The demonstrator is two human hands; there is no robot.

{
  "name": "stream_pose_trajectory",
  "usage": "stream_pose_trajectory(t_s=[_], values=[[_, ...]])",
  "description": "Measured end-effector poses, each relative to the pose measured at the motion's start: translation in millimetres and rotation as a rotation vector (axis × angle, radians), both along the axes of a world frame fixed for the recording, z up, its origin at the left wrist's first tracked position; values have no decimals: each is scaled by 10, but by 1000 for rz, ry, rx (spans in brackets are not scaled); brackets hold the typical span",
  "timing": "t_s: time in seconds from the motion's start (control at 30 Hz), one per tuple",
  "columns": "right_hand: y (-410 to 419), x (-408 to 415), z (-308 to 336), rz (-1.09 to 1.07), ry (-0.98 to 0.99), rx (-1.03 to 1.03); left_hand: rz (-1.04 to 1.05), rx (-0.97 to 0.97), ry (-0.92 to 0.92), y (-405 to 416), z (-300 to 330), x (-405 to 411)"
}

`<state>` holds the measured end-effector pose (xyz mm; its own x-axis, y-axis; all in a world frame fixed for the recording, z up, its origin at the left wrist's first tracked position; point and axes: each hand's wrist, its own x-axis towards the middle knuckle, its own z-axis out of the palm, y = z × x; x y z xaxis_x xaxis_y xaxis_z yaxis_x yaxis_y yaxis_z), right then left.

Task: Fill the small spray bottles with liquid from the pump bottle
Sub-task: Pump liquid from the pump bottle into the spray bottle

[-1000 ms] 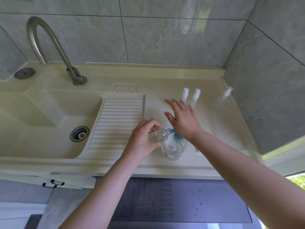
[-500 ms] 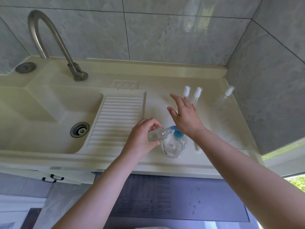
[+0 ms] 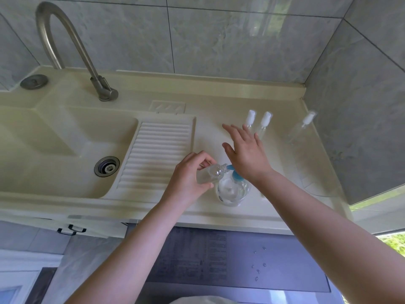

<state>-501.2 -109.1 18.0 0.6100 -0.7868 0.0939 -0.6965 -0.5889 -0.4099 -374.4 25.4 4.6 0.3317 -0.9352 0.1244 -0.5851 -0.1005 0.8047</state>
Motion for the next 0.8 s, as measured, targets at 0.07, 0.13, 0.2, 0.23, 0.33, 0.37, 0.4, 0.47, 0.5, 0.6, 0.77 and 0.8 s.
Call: stream_pose_trajectory(t_s=[0.07,0.13,0.2,0.23,0.33,0.37,0.4,0.47,0.5,0.6,0.77,0.8], values=[[4,10,-12,-4,8,-21,-1,2,-2,-4,-7,1],[-15,6,6,-17,-14,-14,-6,11,-2,-3,-14,4],[-33,5,44,-16,-45,13,-7,9,3,0,-9,9],[-32,7,57,-5,-54,28,-7,6,3,2,-6,11],[6,12,25,3,-62,78,-7,-1,4,7,-10,0],[14,20,10,-4,-66,85,-8,-5,5,6,-5,1],[18,20,-3,-10,-66,85,-10,-7,4,5,-4,1],[11,23,-10,-11,-64,74,-14,-3,-2,2,-3,16],[3,15,-1,-13,-66,70,-16,0,-3,2,-7,18],[-25,0,47,-10,-86,66,-15,0,-5,1,-3,9],[28,12,3,8,-25,5,-19,-2,-17,1,-1,2],[27,10,-4,6,-27,4,-21,-2,-17,2,-3,7]])
